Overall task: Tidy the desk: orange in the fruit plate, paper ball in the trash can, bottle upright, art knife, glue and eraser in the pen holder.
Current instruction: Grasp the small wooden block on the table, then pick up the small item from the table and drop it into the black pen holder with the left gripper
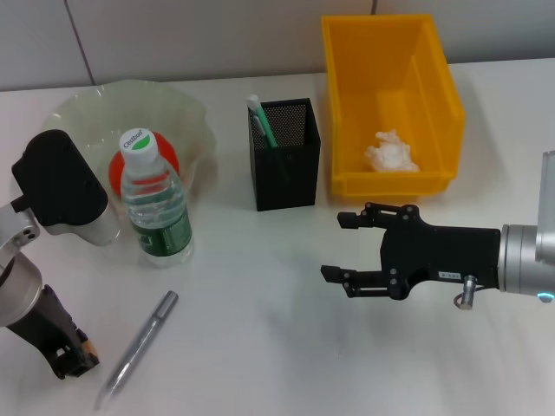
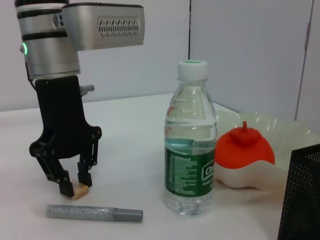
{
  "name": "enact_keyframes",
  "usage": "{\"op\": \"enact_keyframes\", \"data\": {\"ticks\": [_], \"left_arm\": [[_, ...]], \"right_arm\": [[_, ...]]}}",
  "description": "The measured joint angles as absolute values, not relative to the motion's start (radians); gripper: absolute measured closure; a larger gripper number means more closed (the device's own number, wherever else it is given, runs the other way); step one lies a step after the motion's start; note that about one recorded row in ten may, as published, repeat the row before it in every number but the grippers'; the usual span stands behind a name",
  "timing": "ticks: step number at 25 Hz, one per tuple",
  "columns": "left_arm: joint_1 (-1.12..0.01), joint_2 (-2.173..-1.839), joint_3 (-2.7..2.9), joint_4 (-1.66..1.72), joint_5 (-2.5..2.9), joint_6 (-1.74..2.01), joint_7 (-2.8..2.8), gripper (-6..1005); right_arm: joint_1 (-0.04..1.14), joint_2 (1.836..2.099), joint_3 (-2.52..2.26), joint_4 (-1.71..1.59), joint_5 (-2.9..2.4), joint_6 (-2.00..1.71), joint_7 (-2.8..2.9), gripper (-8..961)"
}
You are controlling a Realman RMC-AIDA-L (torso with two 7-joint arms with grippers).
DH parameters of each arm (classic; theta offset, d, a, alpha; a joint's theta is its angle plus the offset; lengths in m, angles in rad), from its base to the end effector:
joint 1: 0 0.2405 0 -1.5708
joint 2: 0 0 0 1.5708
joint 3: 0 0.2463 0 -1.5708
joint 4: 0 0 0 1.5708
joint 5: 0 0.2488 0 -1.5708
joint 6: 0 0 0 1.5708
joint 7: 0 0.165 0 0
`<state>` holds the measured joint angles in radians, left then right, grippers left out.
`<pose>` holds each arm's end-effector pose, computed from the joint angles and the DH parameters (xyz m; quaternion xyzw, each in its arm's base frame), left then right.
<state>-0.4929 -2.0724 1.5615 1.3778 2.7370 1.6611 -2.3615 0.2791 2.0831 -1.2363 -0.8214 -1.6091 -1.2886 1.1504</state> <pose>-0.2176 0.3453 -0.0259 -0.9144 -0.2208 0.3233 0.1034 0.2712 0.3398 -0.0506 -0.9550 0.1032 0.2044 0.1888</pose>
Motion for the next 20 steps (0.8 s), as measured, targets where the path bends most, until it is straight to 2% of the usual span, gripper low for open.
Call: {"op": "enact_keyframes", "data": {"ticks": [20], "left_arm": [[-0.500,-2.072,1.562,1.395,2.746,1.637,-2.362,728]], "right_arm": [[0.279,2.083,-1.235,-0.824,-1.609,-1.289,1.153,169]]}}
